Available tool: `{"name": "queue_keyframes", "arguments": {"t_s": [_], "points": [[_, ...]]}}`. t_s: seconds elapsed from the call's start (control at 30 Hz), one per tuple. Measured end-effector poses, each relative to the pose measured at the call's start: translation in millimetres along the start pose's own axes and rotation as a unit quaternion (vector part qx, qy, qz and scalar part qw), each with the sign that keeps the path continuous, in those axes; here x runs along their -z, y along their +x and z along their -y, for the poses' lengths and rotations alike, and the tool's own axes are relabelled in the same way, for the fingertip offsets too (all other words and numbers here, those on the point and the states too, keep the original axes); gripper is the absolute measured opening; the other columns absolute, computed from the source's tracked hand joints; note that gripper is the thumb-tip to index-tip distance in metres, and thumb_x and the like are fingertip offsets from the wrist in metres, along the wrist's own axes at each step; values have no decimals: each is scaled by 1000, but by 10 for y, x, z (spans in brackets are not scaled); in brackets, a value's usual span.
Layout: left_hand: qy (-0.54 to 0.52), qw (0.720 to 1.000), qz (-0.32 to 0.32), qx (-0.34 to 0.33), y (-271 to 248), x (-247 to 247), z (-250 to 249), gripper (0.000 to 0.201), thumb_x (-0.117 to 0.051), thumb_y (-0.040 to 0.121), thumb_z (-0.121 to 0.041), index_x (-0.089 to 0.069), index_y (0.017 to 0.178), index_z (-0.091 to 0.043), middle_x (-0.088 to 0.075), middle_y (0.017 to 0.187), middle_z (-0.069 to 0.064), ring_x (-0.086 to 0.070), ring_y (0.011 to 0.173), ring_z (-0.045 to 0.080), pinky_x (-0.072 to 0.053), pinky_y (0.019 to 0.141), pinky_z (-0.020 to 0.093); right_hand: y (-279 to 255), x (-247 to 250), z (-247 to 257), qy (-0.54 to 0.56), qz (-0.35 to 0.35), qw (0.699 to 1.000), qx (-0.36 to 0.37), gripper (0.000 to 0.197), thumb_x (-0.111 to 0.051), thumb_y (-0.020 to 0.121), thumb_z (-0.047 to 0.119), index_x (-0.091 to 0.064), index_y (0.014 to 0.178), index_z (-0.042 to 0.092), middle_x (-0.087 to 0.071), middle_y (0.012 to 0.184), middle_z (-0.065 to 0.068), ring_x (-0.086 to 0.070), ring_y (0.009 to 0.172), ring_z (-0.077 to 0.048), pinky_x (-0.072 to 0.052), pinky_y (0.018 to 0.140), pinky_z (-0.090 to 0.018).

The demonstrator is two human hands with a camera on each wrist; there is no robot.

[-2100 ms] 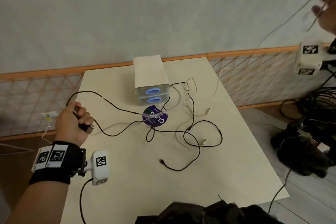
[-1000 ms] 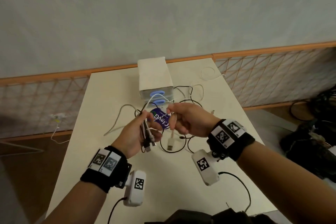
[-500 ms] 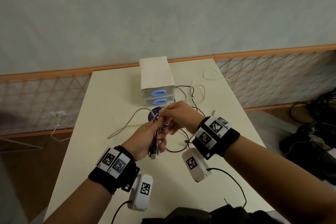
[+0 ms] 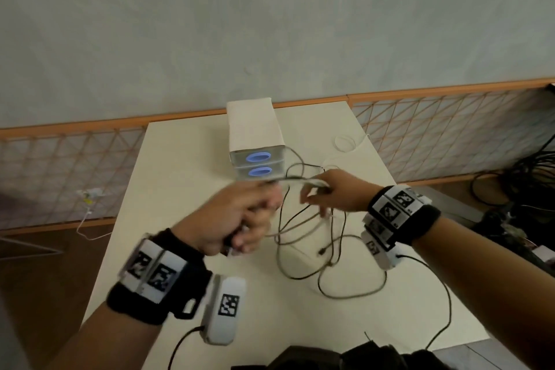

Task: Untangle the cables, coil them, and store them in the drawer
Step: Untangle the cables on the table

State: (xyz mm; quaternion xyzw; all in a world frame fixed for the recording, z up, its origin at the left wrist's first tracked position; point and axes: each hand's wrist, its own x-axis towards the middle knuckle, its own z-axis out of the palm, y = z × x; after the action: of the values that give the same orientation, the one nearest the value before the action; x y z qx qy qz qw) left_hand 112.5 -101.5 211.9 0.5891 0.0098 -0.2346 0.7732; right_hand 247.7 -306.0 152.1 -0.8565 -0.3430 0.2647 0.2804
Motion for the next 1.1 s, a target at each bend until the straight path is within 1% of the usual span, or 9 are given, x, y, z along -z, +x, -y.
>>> {"name": "queue_keyframes", "arguments": {"t_s": [0.2, 0.37, 0.53, 0.67, 0.73, 0.8, 0.83, 1.0, 1.1], "points": [[-90, 977, -123, -147, -368, 414, -448, 33, -40, 89, -32, -46, 59, -21, -8, 44, -4, -12, 24, 8, -24, 30, 13, -151, 518, -920, -240, -84, 932, -257, 26, -51, 94, 37, -70, 99, 20, -59, 72, 4, -57, 73, -18, -45, 68, -28], [-109, 962, -187, -168, -412, 586, -352, 37, -38, 93, -34, -43, 58, -21, -8, 43, -4, -8, 29, 11, -21, 31, 16, -257, 944, -1193, -367, -99, 840, -387, 41, -42, 92, 53, -64, 82, 20, -57, 76, 3, -55, 83, -19, -31, 103, -45], [-65, 975, -187, -98, -259, 693, -93, 35, -40, 93, -35, -44, 63, -19, -25, 38, -8, -26, 23, 8, -26, 32, 17, -212, 1814, -929, -180, -319, 868, -335, 35, -47, 96, 33, -66, 112, 9, -66, 89, -22, -68, 68, -27, -46, 65, -35], [-67, 978, -178, -85, -124, 630, 57, 31, -41, 92, -35, -42, 67, -16, -25, 41, -8, -26, 24, 9, -25, 34, 19, -396, 2261, -373, 210, -699, 682, -57, 48, -44, 95, 43, -50, 53, 19, -51, 55, -2, -59, 51, -13, -43, 52, -29], [-96, 973, -182, -100, -122, 635, 37, 32, -40, 93, -35, -41, 66, -17, -26, 40, -8, -26, 24, 8, -24, 35, 18, -367, 2153, -205, 226, -628, 745, -14, 28, -45, 94, 7, -58, 70, 7, -58, 73, -17, -67, 68, -23, -48, 61, -30], [-119, 968, -189, -113, -144, 684, -6, 35, -37, 95, -35, -41, 65, -19, -26, 38, -8, -27, 24, 7, -24, 34, 18, -277, 1879, -267, 92, -376, 906, -170, 21, -43, 94, -1, -62, 87, -1, -61, 93, -28, -63, 94, -40, -48, 85, -41], [-124, 966, -194, -116, -157, 709, -21, 36, -36, 96, -35, -41, 64, -19, -27, 38, -8, -27, 24, 6, -25, 33, 18, -249, 1755, -338, 89, -276, 930, -227, 24, -43, 96, 1, -61, 81, 3, -61, 89, -26, -62, 91, -40, -48, 91, -45], [-129, 965, -197, -113, -148, 727, -30, 39, -34, 98, -35, -42, 63, -20, -27, 38, -6, -26, 24, 6, -26, 32, 19, -190, 1484, -398, 351, -332, 873, -70, 16, -50, 97, 9, -59, 83, 10, -61, 92, -13, -67, 77, -20, -60, 69, -31], [-120, 967, -197, -104, -125, 716, -34, 39, -34, 98, -34, -43, 63, -20, -27, 38, -7, -27, 24, 7, -27, 32, 19, -166, 1332, -452, 177, -158, 935, -263, 30, -49, 98, 28, -59, 78, 8, -66, 84, -11, -68, 67, -26, -56, 64, -36]]}}
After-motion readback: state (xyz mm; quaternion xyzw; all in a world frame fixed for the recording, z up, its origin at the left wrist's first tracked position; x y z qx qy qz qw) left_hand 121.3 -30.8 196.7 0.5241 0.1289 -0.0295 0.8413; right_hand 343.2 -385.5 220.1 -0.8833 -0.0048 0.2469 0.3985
